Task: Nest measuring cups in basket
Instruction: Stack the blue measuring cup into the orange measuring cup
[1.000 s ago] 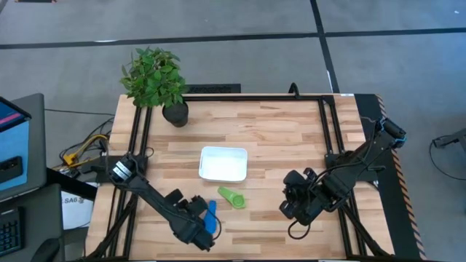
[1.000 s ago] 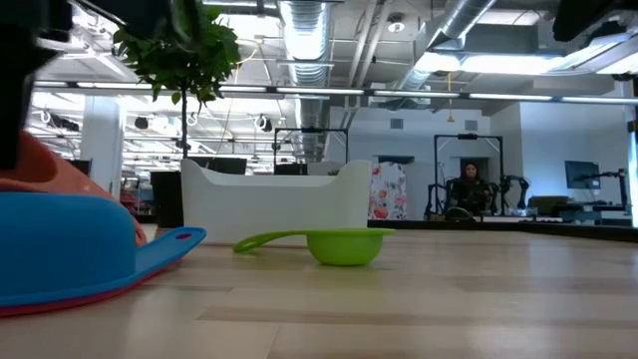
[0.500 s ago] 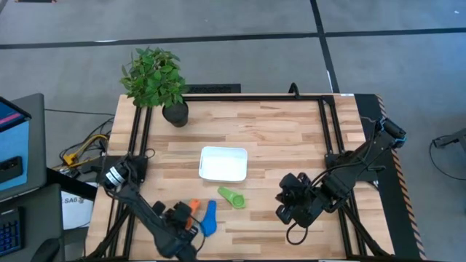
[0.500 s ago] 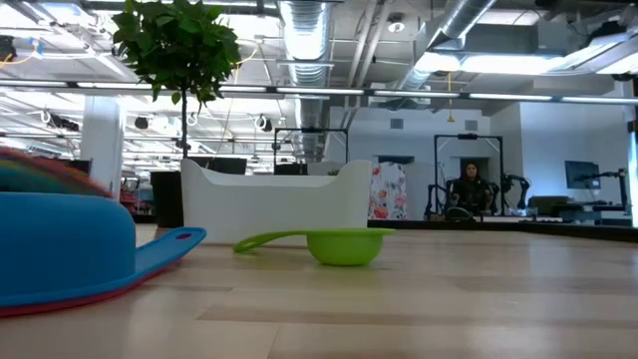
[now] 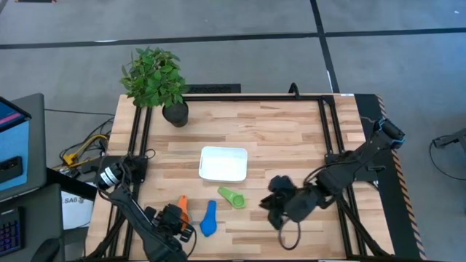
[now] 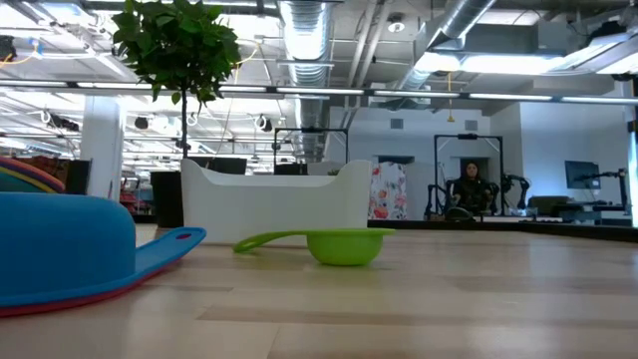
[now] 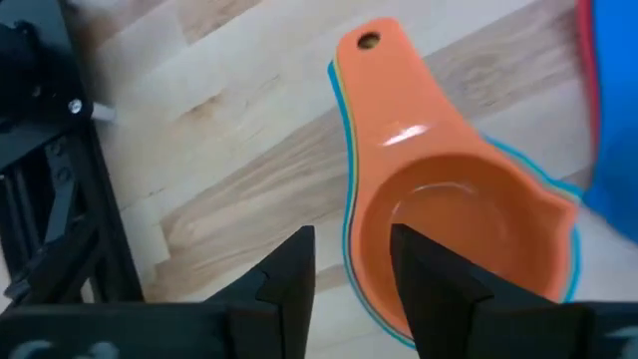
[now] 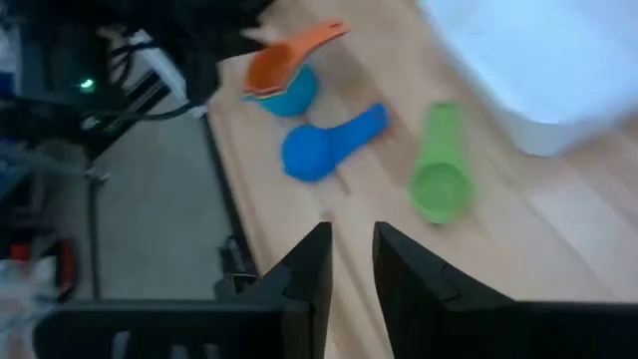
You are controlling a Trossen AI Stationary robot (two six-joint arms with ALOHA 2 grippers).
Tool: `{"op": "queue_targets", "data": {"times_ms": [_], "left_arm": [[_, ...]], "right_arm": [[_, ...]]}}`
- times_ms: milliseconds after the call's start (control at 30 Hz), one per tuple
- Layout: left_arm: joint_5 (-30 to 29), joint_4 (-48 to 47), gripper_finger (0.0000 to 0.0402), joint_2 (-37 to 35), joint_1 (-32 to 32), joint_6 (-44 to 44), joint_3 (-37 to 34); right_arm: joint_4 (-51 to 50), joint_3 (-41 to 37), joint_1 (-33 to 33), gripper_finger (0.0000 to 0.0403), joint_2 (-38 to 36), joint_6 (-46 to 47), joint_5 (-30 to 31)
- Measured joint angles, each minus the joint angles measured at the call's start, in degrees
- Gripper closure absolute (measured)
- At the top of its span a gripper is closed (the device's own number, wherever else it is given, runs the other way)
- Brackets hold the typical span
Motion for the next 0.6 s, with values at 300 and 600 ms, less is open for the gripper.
{"op": "queue_targets", "data": {"times_ms": [300,600], "left_arm": [[-8.1,0.0,0.0266,-8.0,-0.4,0.7,0.0],[-18.8,12.2,0.0278,-17.1,1.2,9.4,-10.7]], "right_arm": [[22.7,0.8,-8.6,0.0258,14.6,-12.6,-21.6],[17.3,4.1,-12.4,0.0245,21.0,-10.1,-26.1]]}}
